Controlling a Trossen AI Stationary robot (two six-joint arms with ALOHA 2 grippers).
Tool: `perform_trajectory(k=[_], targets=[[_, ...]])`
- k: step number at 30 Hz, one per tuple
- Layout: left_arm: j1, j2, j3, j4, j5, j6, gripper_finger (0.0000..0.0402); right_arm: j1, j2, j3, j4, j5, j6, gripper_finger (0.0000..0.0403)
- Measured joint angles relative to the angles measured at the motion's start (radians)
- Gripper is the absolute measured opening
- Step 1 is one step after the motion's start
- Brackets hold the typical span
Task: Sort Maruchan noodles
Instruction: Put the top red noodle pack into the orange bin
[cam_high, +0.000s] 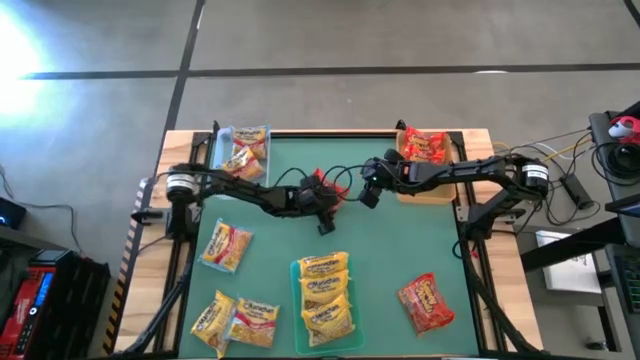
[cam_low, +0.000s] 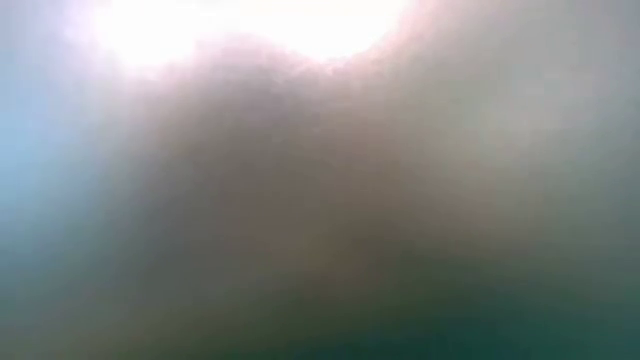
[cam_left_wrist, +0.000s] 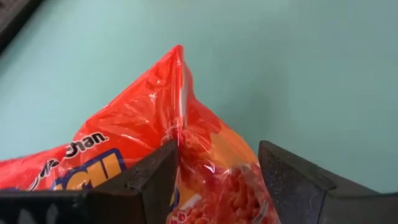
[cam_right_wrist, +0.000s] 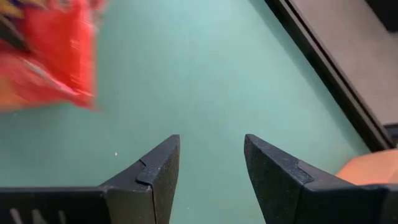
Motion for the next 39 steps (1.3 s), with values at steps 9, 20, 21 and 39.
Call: perform_trajectory(k=[9, 20, 21, 39], targets=[[-0.011, -0.231, -0.167, 0.006, -0.013, -0.118, 0.0199, 0.0, 0.0, 0.0, 0.055, 0.007, 0.031, 0.0171], [-0.012, -0.415, -0.352, -0.063, -0.185, -0.405, 0.0196, -0.006, 0.0, 0.0, 0.32, -0.105, 0.041, 0.0171], [-0.014, -0.414, -0.372, -0.061, -0.184, -0.452, 0.0196, -0.008, 0.0, 0.0, 0.334, -0.128, 0.053, 0.0171], [-0.02, -0.297, -0.4, -0.023, -0.175, -0.562, 0.0196, -0.157, 0.096, -0.001, 0.448, -0.516, 0.273, 0.0171]])
